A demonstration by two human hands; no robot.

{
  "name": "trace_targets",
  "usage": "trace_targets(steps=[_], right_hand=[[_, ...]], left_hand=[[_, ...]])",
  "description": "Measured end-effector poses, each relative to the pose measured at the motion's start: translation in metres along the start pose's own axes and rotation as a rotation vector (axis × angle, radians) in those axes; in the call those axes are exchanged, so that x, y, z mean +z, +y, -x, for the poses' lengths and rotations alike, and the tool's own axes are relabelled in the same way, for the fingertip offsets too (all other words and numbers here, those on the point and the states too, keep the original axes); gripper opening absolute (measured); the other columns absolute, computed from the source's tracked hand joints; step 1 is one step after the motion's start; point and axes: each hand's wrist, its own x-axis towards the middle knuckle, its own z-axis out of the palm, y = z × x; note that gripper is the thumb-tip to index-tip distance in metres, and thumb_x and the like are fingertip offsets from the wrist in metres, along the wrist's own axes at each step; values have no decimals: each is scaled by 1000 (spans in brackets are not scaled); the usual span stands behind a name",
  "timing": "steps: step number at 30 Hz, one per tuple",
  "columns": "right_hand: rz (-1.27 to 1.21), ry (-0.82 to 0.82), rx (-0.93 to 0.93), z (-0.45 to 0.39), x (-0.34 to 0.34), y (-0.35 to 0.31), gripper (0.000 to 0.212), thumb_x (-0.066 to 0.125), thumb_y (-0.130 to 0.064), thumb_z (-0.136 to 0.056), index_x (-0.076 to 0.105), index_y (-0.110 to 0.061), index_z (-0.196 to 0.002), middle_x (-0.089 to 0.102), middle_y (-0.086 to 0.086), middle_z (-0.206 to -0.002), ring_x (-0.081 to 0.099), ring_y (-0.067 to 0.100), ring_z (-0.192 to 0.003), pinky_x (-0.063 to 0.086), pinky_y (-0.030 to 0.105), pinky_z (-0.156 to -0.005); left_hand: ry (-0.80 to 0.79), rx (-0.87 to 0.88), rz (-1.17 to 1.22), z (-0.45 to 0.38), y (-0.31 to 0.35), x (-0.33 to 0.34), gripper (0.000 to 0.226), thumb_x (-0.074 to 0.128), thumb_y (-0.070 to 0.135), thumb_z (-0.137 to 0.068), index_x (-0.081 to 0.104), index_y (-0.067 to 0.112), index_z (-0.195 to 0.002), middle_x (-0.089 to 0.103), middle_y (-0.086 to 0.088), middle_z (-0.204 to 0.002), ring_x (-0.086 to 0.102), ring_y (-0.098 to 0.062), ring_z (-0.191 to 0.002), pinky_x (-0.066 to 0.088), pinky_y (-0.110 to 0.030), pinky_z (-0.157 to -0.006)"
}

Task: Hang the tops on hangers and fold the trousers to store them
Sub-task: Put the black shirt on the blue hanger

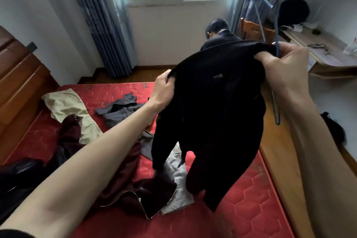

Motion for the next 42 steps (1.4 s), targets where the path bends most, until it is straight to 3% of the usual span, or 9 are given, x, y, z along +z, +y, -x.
trace_targets(steps=[3, 8, 12, 14, 19, 25, 28, 32, 42], right_hand=[[12, 1, 7, -1, 5, 0, 9, 74, -23, -81, 81, -25, -85, 80, -5, -82, 77, 14, -78, 65, 38, -73], [-7, -34, 7, 2, 14, 0, 11, 73, -21, -82, 81, -25, -89, 79, -2, -82, 77, 16, -80, 65, 44, -79], [16, -62, 14, 1, 26, 5, 8, 74, -23, -80, 80, -22, -86, 78, 7, -80, 77, 29, -79, 63, 55, -76], [13, -70, 28, -1, 30, 11, 11, 74, -26, -79, 81, -23, -87, 79, 4, -80, 77, 26, -78, 64, 54, -76], [-51, -58, 141, -11, 26, 29, 10, 75, -23, -75, 81, -27, -81, 78, -2, -72, 76, 14, -68, 61, 34, -64], [-34, -87, 193, -11, 31, 40, 5, 74, -24, -70, 76, -29, -70, 71, -5, -59, 66, 10, -50, 47, 22, -44], [2, -103, 210, -11, 36, 48, 4, 74, -25, -66, 75, -27, -69, 72, -4, -59, 67, 9, -54, 50, 24, -52], [55, -149, 249, -9, 41, 64, 8, 76, -28, -62, 76, -27, -71, 76, -2, -67, 74, 16, -66, 63, 38, -67], [171, -226, 329, 7, 45, 99, 25, 81, -37, -67, 76, -16, -78, 78, 3, -75, 77, 28, -80, 63, 47, -76]], left_hand=[[74, 17, 12, 5, 5, -11, 36, 47, 19, -109, 50, 16, -74, 50, 19, -64, 41, -4, -64, 37, -27, -64], [199, 65, -93, 11, 7, -32, 25, 47, 18, -109, 56, 4, -90, 58, -5, -84, 51, -19, -79, 47, -48, -80], [278, 73, -172, 19, 4, -46, 26, 48, 17, -108, 55, 15, -83, 57, 7, -71, 51, -8, -65, 46, -38, -69], [235, 57, -165, 19, 5, -54, 30, 51, 19, -107, 55, 23, -78, 57, 11, -69, 50, 0, -61, 43, -26, -64], [-109, -15, -95, 23, -2, -87, 33, 64, 26, -104, 59, -3, -87, 57, -3, -74, 52, -9, -68, 42, -25, -60], [-369, 59, -362, 61, -14, -105, 16, 87, 37, -83, 72, 35, -85, 74, 9, -80, 71, -5, -75, 55, -25, -67], [-375, 97, -684, 65, -33, -112, 15, 79, 21, -87, 64, 26, -87, 71, 4, -82, 72, -20, -81, 55, -42, -74], [-188, 116, -884, 59, -39, -121, 12, 74, 30, -94, 70, 19, -98, 59, 12, -91, 60, -16, -86, 49, -38, -74], [-54, -48, -179, 53, -18, -96, 11, 68, 21, -98, 79, 23, -95, 77, 0, -80, 73, -19, -70, 55, -31, -60]])
